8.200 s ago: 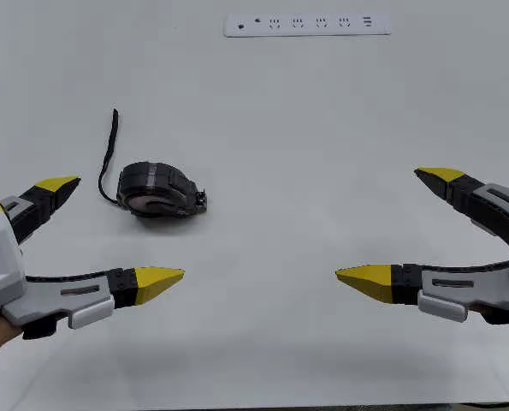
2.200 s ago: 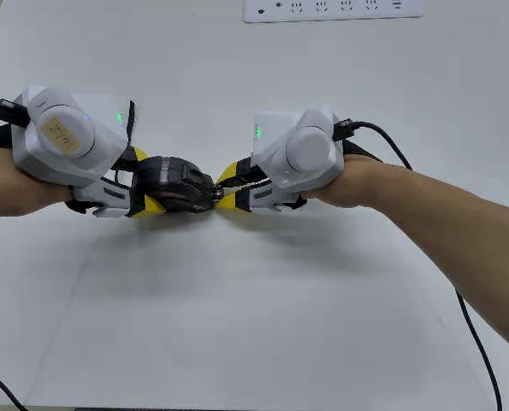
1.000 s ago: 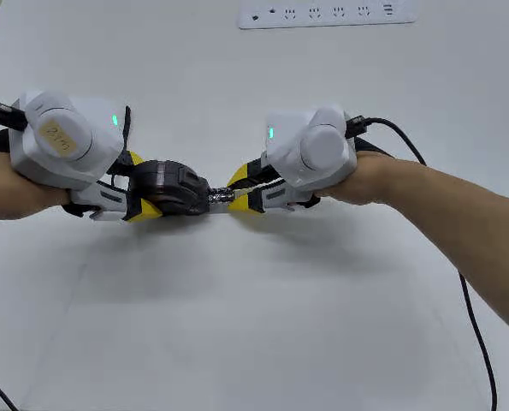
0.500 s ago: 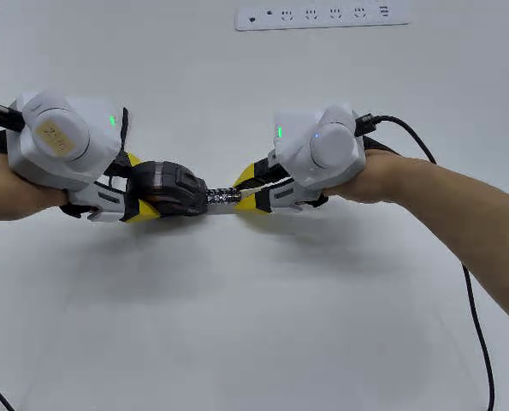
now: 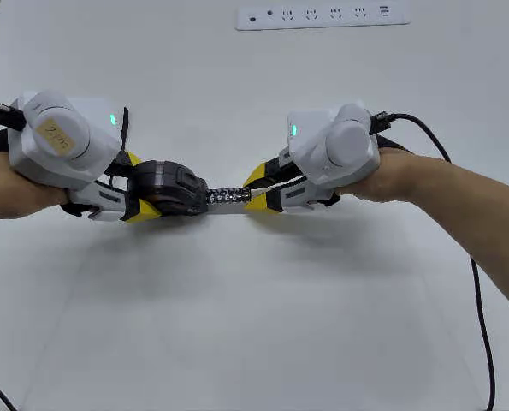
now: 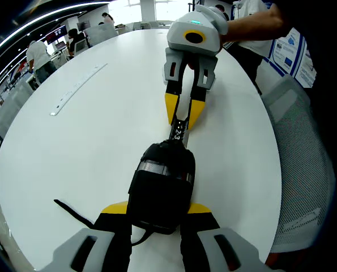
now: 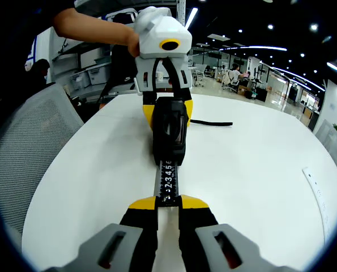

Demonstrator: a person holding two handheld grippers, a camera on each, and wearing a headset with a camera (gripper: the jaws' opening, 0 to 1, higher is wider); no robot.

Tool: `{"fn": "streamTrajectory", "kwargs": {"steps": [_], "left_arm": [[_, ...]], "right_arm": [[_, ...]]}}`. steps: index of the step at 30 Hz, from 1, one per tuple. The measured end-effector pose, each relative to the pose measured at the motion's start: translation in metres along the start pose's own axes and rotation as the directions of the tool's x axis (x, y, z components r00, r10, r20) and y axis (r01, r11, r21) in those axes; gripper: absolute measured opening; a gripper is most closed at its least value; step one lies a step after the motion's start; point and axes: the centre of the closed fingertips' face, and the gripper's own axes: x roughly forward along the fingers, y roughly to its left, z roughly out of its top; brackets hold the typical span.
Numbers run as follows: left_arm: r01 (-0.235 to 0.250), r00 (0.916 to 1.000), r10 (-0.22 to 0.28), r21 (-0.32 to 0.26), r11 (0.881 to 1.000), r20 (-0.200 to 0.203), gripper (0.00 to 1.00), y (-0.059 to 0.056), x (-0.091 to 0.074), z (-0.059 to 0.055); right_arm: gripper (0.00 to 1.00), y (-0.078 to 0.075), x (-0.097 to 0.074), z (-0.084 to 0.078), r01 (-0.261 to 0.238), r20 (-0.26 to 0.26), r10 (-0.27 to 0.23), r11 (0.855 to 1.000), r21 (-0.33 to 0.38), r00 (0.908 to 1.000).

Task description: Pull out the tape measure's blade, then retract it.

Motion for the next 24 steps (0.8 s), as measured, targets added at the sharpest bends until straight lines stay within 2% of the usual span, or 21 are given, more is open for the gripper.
{"fn": "streamTrajectory", "kwargs": {"steps": [24], "left_arm": [[0.002,1.0,-0.002,-0.006,1.0,0.003,0.3,0.0,0.0,0.0]], "right_arm": [[0.12,0.002,-0.016,-0.01,-0.002,-0.012,0.002,1.0,0.002,0.9999]]}}
